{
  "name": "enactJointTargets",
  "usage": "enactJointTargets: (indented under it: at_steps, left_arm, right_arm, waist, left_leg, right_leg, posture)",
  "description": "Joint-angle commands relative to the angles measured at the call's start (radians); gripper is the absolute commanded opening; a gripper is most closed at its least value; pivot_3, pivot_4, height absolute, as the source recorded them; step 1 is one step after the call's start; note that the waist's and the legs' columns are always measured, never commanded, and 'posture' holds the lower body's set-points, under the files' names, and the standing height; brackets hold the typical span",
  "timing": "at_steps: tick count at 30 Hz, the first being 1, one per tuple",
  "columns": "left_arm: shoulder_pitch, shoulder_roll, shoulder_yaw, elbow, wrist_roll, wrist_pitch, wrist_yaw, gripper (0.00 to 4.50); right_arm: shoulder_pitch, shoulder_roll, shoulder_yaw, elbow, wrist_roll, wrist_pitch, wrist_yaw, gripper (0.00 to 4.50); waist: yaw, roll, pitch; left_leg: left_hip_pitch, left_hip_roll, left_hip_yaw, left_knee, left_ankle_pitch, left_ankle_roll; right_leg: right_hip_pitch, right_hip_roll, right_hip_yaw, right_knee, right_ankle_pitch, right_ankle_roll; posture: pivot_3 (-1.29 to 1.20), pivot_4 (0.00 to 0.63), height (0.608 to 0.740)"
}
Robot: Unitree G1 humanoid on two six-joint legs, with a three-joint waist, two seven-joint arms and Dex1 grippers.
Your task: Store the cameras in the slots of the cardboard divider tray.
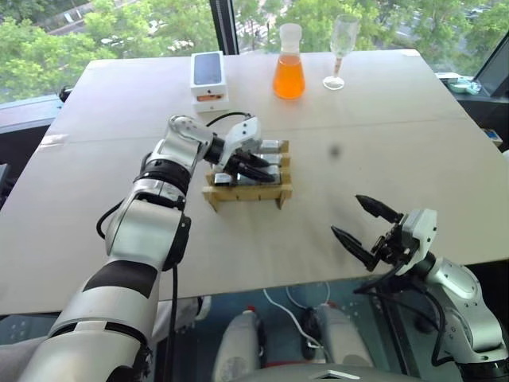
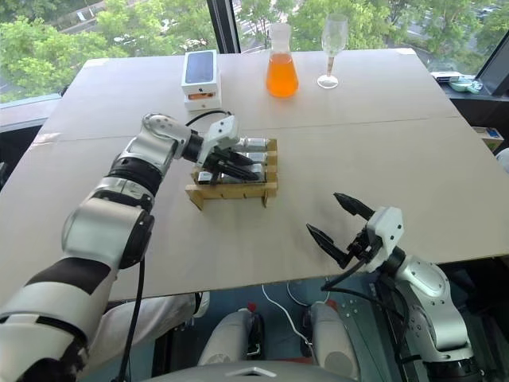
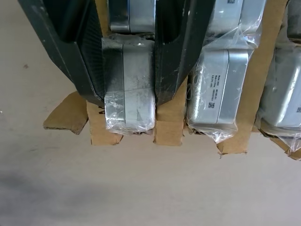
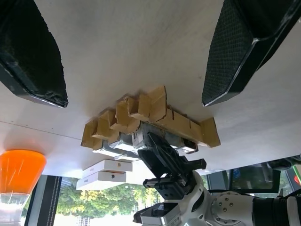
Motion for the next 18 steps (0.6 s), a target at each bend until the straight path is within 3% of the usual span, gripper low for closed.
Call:
enactJointTargets:
  at_steps: [1,2,6,10,14,18]
  left_arm:
    - [-0.02,-0.009,0.023,-0.016,-0.01,-0.038,-0.009,1.82]
    - [-0.024,-0.009,0.029,-0.023,-0.016,-0.041,-0.014,2.05]
    - [-0.03,0.003,0.069,-0.089,-0.062,-0.019,-0.053,3.81]
    - [0.028,0.06,0.117,-0.288,-0.156,0.092,-0.092,3.81]
    - [0.172,0.121,0.219,-0.603,-0.295,0.287,-0.047,3.81]
    - [0.531,0.157,0.393,-1.088,-0.448,0.543,0.177,3.81]
  right_arm:
    - [0.0,0.008,-0.022,-0.023,0.001,-0.024,0.001,4.5]
    - [0.001,0.009,-0.023,-0.024,0.001,-0.023,0.002,4.5]
    - [0.009,0.002,-0.029,-0.025,0.003,-0.015,0.01,4.5]
    - [0.019,-0.017,-0.046,-0.031,0.013,-0.005,0.02,4.5]
    - [0.03,-0.031,-0.074,-0.022,0.026,-0.003,0.032,4.5]
    - [0.031,-0.046,-0.108,0.022,0.025,-0.001,0.042,4.5]
  waist:
    - [0.002,0.0,0.0]
    - [0.002,0.0,0.0]
    - [0.003,0.0,0.0]
    - [-0.002,0.0,0.0]
    - [-0.007,0.001,0.0]
    - [-0.01,0.002,-0.001]
  left_leg:
    - [0.0,0.0,0.0,0.0,0.0,0.0]
    - [0.0,0.0,0.0,0.0,0.0,0.0]
    - [0.0,0.0,0.0,0.001,0.0,0.0]
    - [0.0,0.0,0.0,0.001,0.001,-0.001]
    - [0.002,0.002,0.001,0.0,0.001,-0.002]
    - [0.005,0.004,0.002,-0.001,0.001,-0.003]
  right_leg:
    - [0.0,0.0,0.0,0.0,0.0,0.0]
    - [0.0,0.0,0.0,0.0,0.0,0.0]
    - [0.0,0.0,0.0,0.0,0.0,0.0]
    - [0.0,0.0,0.0,0.0,0.0,0.0]
    - [0.0,0.0,0.002,0.001,0.0,0.0]
    - [0.002,-0.004,0.004,0.003,0.0,0.0]
  posture:
    - [0.0,0.15,0.74]
    - [0.0,0.15,0.74]
    - [0.0,0.15,0.74]
    - [0.0,0.15,0.74]
    - [0.0,0.15,0.74]
    - [0.0,0.15,0.74]
